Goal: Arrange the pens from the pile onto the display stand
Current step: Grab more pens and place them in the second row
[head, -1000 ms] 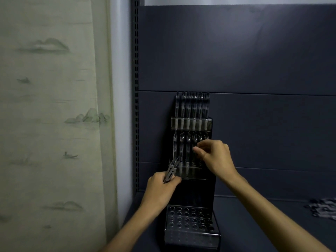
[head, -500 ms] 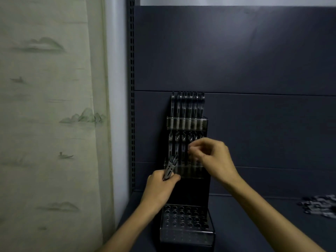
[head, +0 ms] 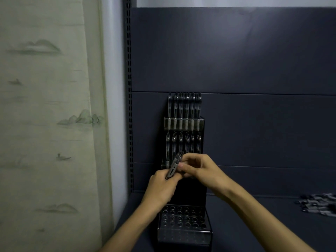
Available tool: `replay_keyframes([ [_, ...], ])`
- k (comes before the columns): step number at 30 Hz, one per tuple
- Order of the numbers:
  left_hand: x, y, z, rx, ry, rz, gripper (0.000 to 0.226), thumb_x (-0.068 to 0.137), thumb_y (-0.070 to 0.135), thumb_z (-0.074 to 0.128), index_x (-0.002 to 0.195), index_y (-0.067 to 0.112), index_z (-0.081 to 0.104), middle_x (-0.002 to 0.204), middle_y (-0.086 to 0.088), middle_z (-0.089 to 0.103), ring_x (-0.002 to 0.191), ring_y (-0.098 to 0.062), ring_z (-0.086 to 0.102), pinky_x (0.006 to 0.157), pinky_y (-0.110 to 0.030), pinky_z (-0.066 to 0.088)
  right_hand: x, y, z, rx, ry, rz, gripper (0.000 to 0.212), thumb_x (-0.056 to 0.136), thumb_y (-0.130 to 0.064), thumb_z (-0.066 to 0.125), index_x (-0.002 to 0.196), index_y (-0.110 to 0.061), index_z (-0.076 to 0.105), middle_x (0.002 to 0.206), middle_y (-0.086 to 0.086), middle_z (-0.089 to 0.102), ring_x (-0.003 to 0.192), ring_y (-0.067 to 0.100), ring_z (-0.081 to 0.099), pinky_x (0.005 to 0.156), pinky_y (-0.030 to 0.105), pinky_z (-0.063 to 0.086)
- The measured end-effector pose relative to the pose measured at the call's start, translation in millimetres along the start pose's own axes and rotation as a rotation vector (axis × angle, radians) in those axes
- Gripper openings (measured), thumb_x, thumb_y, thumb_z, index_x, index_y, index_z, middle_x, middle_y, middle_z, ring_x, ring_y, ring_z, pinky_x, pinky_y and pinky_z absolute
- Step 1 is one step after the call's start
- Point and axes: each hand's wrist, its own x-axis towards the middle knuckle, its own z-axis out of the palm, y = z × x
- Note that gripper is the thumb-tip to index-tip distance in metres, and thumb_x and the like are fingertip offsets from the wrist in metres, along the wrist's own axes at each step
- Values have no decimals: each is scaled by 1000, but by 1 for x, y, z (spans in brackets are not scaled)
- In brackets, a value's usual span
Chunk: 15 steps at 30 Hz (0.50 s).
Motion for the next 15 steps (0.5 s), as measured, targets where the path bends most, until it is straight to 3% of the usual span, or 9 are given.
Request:
replay_keyframes([
  [5,2,-7,-2,47,-40,-20,37,96,36,61,65,18,53,51,5,47,45,-10,42,50,-29,35,3,0,1,168,150,51,14,101,-9,55,92,0,62,84,8,71,80,14,71,73,26,59],
  [8,2,-13,-2,82,-38,5,39,97,42,59,67,19,50,56,6,42,49,-8,38,53,-25,30,8,-1,-6,250,254,53,16,103,-11,52,99,3,60,85,9,70,77,17,70,75,34,60],
  [11,3,-13,-3,86,-22,35,39,97,43,59,68,18,51,60,2,41,55,-11,39,50,-20,28,11,-1,-8,335,323,29,15,103,-13,51,98,0,58,89,11,71,73,17,70,70,34,62],
  [15,4,-14,-7,124,1,32,45,96,41,61,63,18,42,59,3,38,56,-12,38,47,-16,26,18,-4,-26,232,508,-66,15,106,-13,45,110,-4,57,92,8,66,81,17,70,72,33,62],
])
